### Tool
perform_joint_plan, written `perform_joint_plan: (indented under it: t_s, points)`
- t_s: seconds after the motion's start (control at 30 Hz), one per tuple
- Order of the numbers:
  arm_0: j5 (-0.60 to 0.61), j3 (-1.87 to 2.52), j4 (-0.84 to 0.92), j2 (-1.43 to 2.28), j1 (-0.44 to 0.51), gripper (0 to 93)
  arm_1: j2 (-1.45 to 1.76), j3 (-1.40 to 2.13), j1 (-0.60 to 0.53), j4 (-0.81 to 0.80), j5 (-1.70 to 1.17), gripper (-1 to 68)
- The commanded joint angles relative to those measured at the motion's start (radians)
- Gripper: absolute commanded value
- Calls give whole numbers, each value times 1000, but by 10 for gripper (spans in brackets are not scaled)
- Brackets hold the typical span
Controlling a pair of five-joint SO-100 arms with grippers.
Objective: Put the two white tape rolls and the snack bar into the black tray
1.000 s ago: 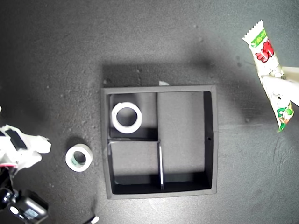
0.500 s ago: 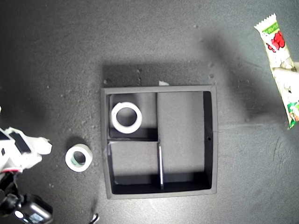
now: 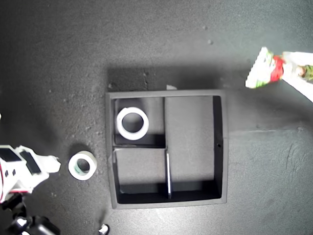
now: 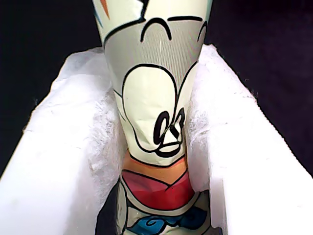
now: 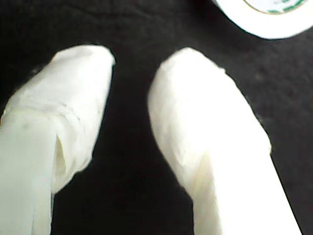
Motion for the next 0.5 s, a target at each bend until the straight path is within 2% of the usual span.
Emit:
perform_joint_plan:
  t_s: [0.0,0.2,0.47]
  points:
    - [-29,-29,-55,-8,15,64,-2,-41,-29,-72,-360,-6]
    - [44,-67,-141,-91,-44,66,-178,-183,-127,-69,-724,-6]
    - [123,-195,-161,-264,-103,76,-687,-792,-198,259,-916,-6]
